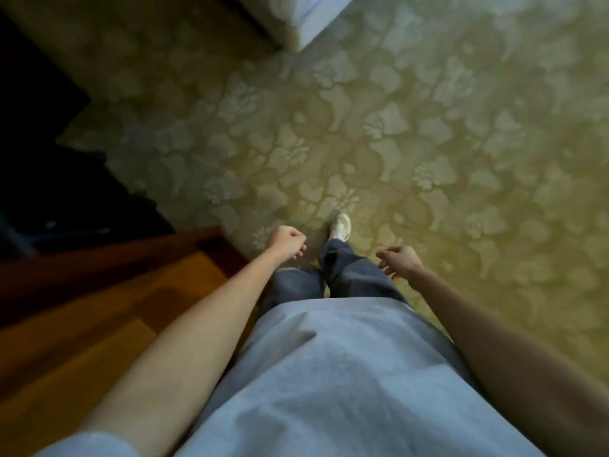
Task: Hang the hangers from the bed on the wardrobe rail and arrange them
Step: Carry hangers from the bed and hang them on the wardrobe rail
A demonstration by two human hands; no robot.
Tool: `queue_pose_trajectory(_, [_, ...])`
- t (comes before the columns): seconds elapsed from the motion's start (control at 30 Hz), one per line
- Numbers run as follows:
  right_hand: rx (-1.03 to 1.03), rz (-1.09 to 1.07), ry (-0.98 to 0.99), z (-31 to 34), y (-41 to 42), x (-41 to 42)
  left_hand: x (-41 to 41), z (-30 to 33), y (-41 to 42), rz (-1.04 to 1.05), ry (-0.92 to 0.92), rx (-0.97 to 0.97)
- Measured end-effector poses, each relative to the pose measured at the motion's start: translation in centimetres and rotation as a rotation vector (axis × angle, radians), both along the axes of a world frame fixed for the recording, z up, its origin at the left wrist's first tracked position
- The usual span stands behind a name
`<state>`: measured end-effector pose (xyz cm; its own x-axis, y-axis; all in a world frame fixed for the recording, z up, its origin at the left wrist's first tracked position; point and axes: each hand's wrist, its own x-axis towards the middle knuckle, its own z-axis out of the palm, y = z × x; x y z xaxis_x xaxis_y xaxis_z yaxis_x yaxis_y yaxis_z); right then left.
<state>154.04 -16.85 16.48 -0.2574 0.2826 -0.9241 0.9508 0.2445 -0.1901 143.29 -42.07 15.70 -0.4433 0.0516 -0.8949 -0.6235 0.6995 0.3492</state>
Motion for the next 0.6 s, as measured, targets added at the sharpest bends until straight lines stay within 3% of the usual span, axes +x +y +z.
queue_pose_trajectory(0.27, [0.012, -0.445, -0.035, 0.5, 7.8, 1.3, -10.8, 0.4, 10.7, -0.378, 0.061, -0.041])
queue_pose_trajectory(0.4, [-0.034, -0.419, -0.019, -0.2, 9.0, -4.2, -15.6, 0.3, 11.8, -0.414, 0.093, -0.087])
queue_pose_trajectory(0.6, [-0.103, -0.356, 0.141, -0.5, 11.2, -20.3, -22.2, -1.4, 9.6, -0.364, 0.034, -0.201])
